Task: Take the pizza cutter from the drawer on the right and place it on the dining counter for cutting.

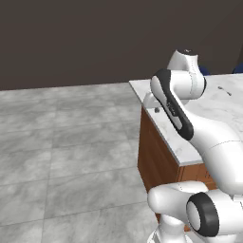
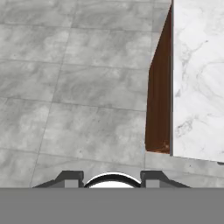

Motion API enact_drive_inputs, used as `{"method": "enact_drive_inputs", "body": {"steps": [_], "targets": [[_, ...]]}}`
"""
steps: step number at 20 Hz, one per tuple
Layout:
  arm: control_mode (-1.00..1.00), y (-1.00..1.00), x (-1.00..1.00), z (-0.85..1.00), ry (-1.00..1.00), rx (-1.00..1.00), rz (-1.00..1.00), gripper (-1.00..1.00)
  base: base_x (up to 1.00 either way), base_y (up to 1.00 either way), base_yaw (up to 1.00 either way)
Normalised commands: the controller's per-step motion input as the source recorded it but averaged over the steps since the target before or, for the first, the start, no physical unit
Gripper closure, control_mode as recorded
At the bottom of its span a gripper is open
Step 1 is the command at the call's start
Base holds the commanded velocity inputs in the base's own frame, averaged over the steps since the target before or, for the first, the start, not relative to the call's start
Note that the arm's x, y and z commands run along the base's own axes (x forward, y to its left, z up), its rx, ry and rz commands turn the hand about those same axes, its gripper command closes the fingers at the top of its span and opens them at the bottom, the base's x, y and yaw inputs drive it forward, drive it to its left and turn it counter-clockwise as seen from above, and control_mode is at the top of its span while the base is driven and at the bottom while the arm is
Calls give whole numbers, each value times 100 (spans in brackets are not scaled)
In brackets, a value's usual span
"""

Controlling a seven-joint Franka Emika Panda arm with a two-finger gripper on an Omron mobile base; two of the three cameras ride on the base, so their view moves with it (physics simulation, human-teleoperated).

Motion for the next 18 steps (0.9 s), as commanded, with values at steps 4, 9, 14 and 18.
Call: {"method": "enact_drive_inputs", "body": {"steps": [4, 9, 14, 18], "targets": [[-100, 0, -3, 0, 8, 0, 0, -100, 0, 0, 0], [-100, -75, -40, -1, 7, 4, -8, -100, 0, 0, 0], [-100, -100, -64, -12, 0, 12, -13, -100, 0, 0, 0], [-100, -100, -88, -32, 0, 14, -22, -100, 0, 0, 0]]}}
